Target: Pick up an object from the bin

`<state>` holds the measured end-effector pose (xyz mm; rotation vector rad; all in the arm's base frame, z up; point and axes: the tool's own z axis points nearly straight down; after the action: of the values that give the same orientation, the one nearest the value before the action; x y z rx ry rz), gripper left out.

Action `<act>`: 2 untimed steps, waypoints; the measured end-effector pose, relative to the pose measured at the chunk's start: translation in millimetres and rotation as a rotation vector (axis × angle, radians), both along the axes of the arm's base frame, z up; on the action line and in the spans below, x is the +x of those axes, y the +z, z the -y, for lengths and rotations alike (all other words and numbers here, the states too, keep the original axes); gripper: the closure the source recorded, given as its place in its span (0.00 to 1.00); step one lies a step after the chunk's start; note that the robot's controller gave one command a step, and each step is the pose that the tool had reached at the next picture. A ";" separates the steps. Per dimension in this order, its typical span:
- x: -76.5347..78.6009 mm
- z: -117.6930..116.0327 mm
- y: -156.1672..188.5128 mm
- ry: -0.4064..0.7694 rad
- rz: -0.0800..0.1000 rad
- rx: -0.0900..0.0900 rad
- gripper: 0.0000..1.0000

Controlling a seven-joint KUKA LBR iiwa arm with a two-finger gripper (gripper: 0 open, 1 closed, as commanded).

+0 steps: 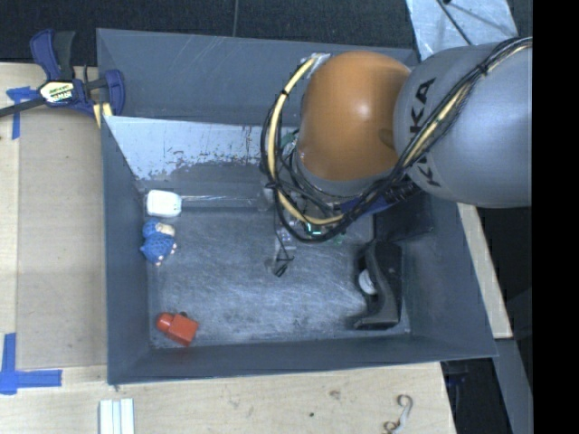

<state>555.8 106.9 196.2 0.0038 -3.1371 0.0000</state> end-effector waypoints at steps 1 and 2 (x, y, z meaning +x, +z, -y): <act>-36.6 -56.9 -60.7 0.148 0.001 0.001 0.00; -73.3 -131.9 -77.2 0.524 0.003 0.003 0.00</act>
Offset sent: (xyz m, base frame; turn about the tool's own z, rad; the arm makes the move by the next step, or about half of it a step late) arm -0.0349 0.0548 -0.0582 -0.1443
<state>482.6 238.8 119.1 0.8175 -3.0322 -0.0034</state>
